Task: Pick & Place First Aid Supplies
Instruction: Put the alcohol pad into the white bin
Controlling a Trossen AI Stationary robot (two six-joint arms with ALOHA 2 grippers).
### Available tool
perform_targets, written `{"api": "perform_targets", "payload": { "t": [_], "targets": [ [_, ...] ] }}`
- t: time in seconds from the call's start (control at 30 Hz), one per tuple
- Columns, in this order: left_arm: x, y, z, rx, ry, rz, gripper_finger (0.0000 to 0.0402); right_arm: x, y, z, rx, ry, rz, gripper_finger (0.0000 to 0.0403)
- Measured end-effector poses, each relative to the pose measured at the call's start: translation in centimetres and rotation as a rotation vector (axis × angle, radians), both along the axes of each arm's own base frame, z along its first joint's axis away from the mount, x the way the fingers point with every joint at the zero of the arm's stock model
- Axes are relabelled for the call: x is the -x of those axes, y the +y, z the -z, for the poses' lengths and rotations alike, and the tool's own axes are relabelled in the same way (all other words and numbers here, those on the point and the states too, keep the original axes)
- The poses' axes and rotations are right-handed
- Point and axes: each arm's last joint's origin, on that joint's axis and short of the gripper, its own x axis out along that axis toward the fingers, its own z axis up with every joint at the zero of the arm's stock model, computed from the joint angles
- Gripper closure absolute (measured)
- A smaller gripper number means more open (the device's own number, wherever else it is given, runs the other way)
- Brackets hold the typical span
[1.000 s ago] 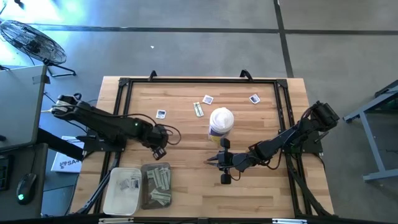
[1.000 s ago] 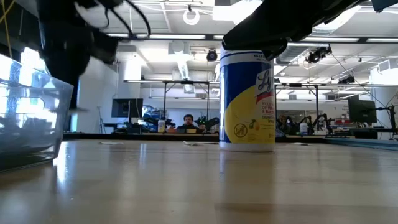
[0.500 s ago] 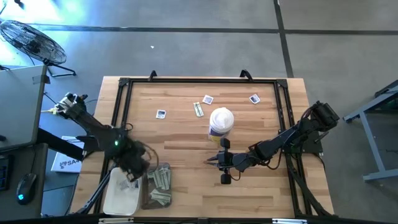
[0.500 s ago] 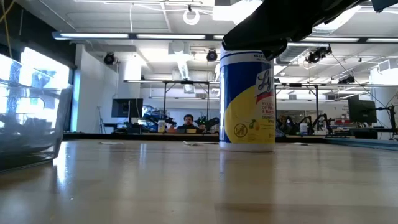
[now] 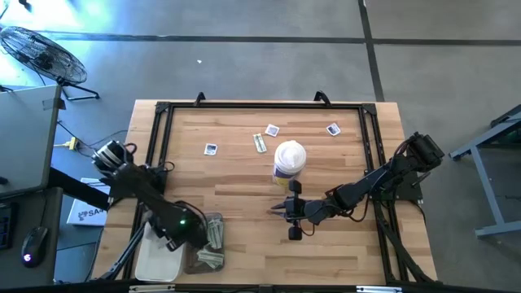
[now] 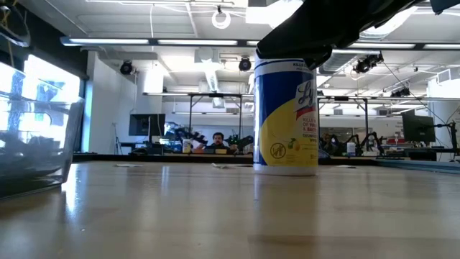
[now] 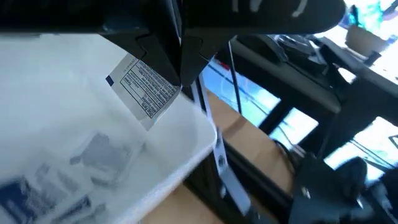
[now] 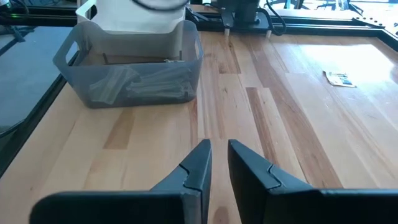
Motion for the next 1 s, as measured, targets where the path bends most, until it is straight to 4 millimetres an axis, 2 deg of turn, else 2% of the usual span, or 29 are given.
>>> {"api": "perform_targets", "payload": {
  "t": [0.3,0.87,1.0],
  "targets": [
    [-2.5,1.2,2.4,-0.069,0.008,0.066,0.0401,0.0,0.0,0.0,0.002,0.002,0.001,0.0355],
    [-3.0,1.5,2.6,-0.083,-0.058,0.118,0.0401,0.0,0.0,0.0,0.002,0.003,0.001,0.0355],
    [-2.9,1.5,2.5,-0.076,-0.049,0.133,0.0384,0.0,0.0,0.0,0.002,0.003,0.001,0.0355]
  ]
}}
